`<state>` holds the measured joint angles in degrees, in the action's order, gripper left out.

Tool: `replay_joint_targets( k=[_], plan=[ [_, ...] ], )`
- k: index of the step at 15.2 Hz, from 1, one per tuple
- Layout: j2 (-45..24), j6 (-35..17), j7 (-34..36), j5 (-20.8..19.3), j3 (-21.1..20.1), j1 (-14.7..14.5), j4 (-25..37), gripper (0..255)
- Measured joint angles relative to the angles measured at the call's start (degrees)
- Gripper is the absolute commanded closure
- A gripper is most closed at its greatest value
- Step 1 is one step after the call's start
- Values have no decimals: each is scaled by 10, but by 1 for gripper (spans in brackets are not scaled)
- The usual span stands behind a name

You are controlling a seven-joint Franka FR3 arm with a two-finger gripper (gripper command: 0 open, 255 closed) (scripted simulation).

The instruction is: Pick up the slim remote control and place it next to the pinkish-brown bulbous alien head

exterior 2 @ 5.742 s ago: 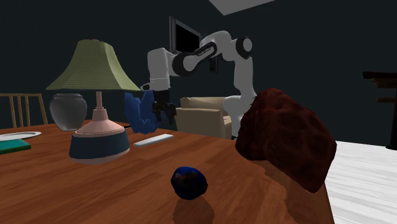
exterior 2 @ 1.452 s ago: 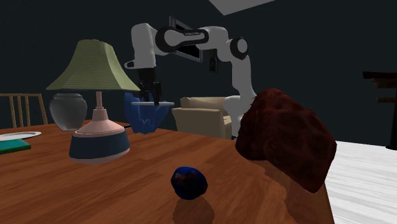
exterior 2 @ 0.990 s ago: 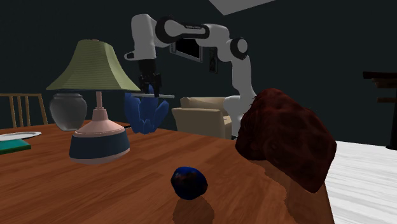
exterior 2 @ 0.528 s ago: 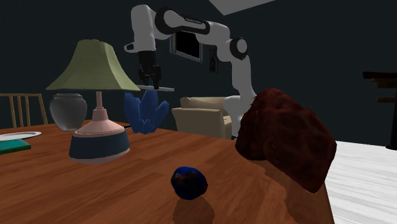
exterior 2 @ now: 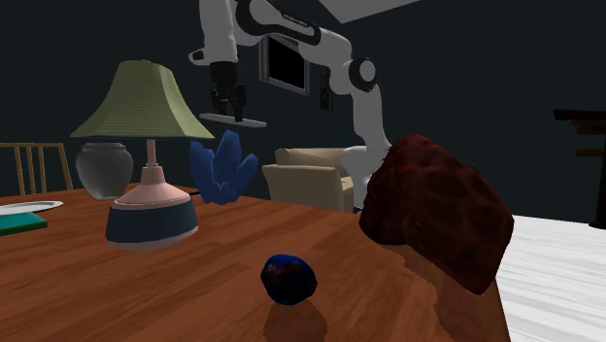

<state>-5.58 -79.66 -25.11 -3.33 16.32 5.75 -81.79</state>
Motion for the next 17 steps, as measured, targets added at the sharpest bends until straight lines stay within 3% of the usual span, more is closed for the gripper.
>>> replay_joint_targets(
  k=[4,17],
  plan=[
    [-15,34,-5,3,2,3,48,255],
    [169,25,158,-9,-83,-75,-152,255]
  ],
)
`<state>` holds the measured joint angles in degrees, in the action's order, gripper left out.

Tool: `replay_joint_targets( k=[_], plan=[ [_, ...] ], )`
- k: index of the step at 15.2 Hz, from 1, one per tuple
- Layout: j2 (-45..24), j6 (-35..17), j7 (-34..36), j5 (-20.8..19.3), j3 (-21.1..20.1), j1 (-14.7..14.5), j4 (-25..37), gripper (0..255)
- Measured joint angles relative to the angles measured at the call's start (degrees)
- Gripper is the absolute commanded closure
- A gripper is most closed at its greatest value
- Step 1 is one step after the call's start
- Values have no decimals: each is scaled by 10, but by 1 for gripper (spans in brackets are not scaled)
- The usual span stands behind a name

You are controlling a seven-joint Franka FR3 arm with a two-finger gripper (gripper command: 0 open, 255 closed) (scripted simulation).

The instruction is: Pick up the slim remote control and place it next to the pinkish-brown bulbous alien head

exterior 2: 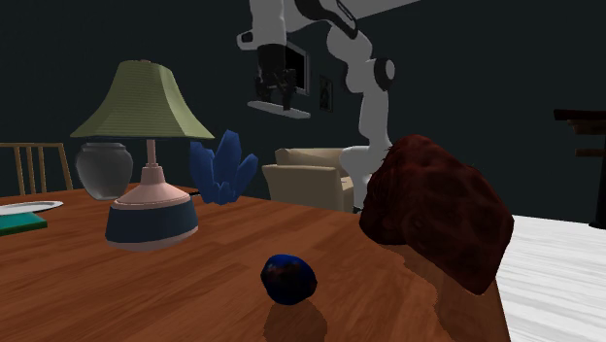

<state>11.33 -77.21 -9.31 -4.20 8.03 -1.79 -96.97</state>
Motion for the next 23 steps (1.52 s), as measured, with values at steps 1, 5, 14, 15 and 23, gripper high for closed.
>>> replay_joint_targets(
  k=[1,5,14,15,23],
  plan=[
    [19,-2,14,1,-8,-5,-22,255],
    [61,-1,70,15,-43,-24,-65,255],
    [94,-42,108,27,-67,-37,-141,255],
    [97,-51,109,27,-67,-37,-153,255],
    [106,-110,109,27,-66,-36,-221,255]
  ],
)
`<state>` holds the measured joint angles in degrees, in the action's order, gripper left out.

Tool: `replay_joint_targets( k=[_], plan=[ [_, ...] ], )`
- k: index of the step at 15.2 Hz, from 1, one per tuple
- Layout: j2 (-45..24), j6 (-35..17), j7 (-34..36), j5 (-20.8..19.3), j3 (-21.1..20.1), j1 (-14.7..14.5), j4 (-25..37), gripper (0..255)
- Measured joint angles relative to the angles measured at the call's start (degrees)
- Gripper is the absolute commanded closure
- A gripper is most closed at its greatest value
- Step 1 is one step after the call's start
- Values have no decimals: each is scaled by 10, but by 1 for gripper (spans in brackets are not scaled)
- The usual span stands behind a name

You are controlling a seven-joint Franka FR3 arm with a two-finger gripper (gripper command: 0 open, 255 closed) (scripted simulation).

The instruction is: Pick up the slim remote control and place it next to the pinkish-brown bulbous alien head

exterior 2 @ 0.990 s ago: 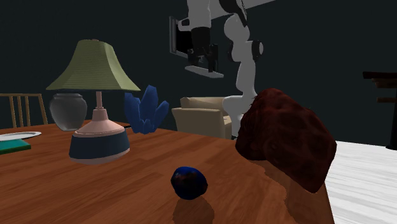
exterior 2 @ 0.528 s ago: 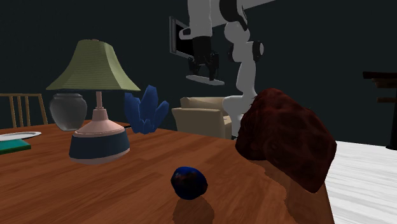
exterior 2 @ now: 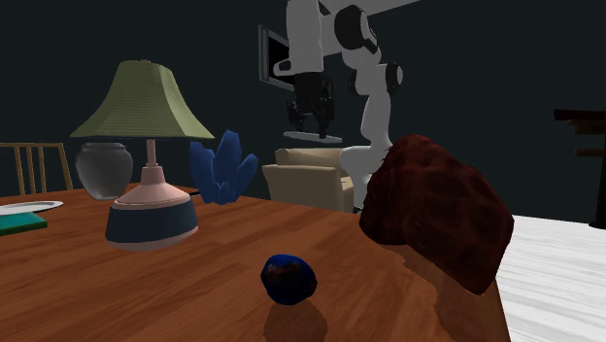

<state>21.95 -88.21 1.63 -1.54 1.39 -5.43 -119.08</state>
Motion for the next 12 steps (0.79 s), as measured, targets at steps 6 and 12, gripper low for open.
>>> replay_joint_targets(
  k=[6,12],
  plan=[
    [4,-46,1,0,0,0,-49,255],
    [0,-93,1,-1,1,0,-93,255]
  ],
)
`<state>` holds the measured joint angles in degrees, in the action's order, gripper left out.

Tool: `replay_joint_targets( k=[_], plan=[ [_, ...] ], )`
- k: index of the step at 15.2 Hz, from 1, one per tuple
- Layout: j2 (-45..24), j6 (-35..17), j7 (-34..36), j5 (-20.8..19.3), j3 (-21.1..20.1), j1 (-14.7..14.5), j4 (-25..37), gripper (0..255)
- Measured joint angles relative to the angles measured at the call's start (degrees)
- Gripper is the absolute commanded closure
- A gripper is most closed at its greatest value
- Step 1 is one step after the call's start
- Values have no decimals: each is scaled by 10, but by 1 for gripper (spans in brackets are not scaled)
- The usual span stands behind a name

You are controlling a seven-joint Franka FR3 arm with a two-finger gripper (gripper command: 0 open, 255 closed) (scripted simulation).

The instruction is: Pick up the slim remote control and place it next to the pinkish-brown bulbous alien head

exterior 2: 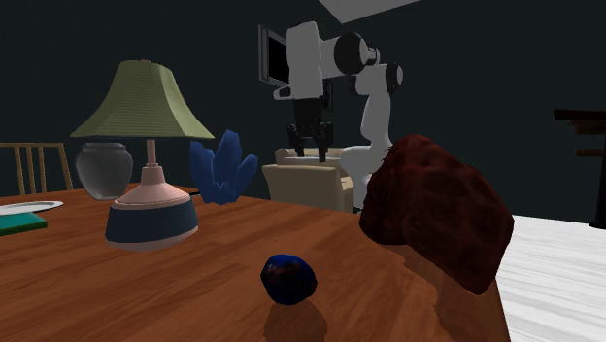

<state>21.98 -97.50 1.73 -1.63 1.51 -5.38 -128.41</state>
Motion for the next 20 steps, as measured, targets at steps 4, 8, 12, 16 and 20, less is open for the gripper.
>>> replay_joint_targets(
  k=[4,8,12,16,20],
  plan=[
    [-2,-33,2,0,-1,0,-31,255],
    [-10,-64,0,-1,1,1,-54,255],
    [-16,-94,2,-1,1,0,-79,255],
    [-27,-128,3,-1,1,0,-101,255],
    [-40,-163,4,-1,0,-1,-122,255]
  ],
)
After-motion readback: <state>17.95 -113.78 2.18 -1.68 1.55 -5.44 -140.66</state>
